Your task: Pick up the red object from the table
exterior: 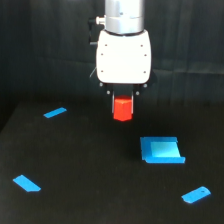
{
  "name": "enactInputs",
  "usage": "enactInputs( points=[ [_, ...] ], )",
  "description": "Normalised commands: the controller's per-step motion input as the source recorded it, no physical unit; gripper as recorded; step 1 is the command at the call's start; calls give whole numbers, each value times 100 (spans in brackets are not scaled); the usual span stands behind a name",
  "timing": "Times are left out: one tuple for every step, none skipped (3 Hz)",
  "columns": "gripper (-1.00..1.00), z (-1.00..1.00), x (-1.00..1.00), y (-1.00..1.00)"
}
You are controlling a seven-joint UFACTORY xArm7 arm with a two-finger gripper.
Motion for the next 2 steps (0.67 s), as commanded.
enactInputs(
  points=[
    [-100,3,2,-1],
    [-99,12,10,-1]
  ],
)
